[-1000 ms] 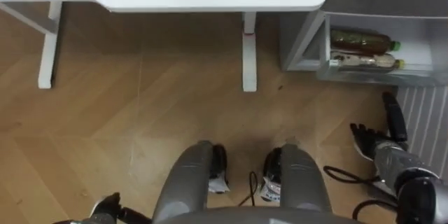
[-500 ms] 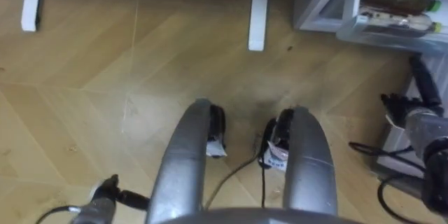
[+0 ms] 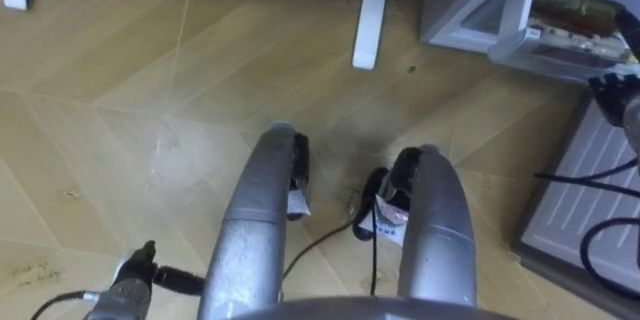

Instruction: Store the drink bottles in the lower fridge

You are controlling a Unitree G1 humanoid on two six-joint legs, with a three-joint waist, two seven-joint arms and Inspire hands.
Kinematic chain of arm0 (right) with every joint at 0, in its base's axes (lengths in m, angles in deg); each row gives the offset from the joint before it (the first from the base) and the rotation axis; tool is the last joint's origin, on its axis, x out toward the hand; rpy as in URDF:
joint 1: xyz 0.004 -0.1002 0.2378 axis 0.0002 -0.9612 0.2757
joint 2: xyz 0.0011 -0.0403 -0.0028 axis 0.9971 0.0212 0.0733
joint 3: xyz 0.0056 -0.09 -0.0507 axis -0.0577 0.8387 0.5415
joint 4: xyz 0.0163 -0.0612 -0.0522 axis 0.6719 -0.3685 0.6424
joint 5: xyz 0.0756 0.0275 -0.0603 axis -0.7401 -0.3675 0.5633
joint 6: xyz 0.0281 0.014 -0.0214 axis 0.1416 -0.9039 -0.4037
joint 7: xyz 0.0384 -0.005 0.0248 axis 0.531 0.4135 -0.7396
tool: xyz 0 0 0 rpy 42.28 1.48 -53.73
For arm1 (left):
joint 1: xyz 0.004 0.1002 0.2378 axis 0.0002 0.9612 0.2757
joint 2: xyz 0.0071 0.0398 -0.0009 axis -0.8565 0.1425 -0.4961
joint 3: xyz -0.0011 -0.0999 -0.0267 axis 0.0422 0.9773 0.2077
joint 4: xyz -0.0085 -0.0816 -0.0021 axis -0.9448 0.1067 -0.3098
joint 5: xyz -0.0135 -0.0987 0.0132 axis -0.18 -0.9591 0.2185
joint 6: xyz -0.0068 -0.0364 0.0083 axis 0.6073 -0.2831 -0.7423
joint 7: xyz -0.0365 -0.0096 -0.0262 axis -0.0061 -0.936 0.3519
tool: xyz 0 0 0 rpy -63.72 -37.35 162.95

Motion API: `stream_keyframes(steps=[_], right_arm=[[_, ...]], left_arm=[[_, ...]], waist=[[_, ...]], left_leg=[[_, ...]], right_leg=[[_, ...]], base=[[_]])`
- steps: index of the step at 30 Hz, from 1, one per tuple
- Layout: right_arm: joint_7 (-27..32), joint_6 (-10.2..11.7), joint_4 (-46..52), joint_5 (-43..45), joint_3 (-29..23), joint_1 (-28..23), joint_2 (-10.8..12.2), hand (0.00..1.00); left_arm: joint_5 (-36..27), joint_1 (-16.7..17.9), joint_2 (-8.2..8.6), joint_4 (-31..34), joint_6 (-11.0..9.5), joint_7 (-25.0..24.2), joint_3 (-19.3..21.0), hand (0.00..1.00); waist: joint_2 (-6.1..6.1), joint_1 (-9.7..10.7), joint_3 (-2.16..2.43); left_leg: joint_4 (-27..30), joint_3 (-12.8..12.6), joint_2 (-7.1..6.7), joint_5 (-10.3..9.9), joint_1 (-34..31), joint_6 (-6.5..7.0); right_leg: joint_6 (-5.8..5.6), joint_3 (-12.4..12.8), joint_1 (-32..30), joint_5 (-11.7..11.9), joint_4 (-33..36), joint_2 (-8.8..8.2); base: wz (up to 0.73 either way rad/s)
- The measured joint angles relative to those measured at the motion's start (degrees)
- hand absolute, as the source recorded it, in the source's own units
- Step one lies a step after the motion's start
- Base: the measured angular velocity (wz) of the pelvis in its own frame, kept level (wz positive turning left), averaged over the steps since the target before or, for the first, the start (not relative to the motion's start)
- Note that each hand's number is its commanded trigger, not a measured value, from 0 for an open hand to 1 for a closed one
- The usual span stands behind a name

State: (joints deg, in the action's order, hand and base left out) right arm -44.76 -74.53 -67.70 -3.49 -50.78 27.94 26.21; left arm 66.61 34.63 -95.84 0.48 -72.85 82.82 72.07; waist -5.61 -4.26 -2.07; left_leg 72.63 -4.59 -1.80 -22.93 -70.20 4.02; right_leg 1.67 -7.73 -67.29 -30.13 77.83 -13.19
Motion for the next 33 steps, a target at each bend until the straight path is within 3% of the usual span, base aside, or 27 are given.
stream_keyframes(steps=[6, 9, 13, 16, 27, 33], right_arm=[[6.14, 0.4, 3.92, -1.26, 0.81, 0.0, -0.32, 0.0], [9.48, 1.14, 5.41, -1.52, 2.14, 0.0, -0.55, 0.0], [12.34, 1.54, 7.04, -1.53, 2.28, 0.0, -0.55, 0.0], [15.82, 2.19, 8.61, -1.53, 2.29, 0.0, -0.55, 0.0], [25.07, 8.46, 12.64, -5.92, 4.38, 0.03, -0.64, 0.0], [27.03, 8.64, 14.13, -6.13, 4.52, 0.02, -0.78, 0.0]], left_arm=[[-2.75, 0.81, -1.47, -0.3, -0.91, -0.07, 0.08, 0.0], [-2.8, 1.22, -1.72, -0.41, -1.43, -0.07, 0.07, 0.0], [-2.93, 2.73, -1.82, -0.35, -2.24, -0.03, 0.07, 0.0], [-2.92, 4.35, -1.8, -0.42, -2.27, 0.47, 0.02, 0.0], [-2.79, 7.11, -1.78, 1.01, -3.55, 2.65, 0.1, 0.0], [-2.85, 7.86, -1.88, 1.0, -3.96, 3.48, 0.06, 0.0]], waist=[[-0.22, -0.38, 0.01], [-0.34, -0.39, -0.02], [-0.46, -0.63, -0.06], [-0.47, -0.65, -0.06], [-0.6, -2.74, -0.12], [-0.55, -2.97, -0.13]], left_leg=[[0.11, 0.03, -0.19, 0.05, -1.12, -0.06], [0.21, 0.0, -1.05, 0.06, -1.15, -0.06], [0.23, 0.0, -1.11, 0.06, -1.51, -0.06], [0.14, 0.13, -1.91, 0.07, -1.74, -0.07], [0.18, 0.24, -2.0, -0.03, -2.58, 0.1], [0.68, 0.33, -1.93, 0.09, -2.54, -0.22]], right_leg=[[-0.01, 0.06, -1.14, 0.01, 0.19, -0.18], [-0.24, 0.45, -1.34, -0.2, 0.83, -0.7], [-0.28, 0.44, -1.69, -0.27, 0.89, -0.76], [-0.2, 0.26, -1.88, -0.53, 1.13, -1.78], [-0.29, 0.37, -2.77, -0.9, 1.42, -1.88], [0.57, -0.13, -2.75, -1.32, 2.27, -2.62]], base=[[0.0], [0.09], [0.0], [0.09], [0.01], [0.02]])
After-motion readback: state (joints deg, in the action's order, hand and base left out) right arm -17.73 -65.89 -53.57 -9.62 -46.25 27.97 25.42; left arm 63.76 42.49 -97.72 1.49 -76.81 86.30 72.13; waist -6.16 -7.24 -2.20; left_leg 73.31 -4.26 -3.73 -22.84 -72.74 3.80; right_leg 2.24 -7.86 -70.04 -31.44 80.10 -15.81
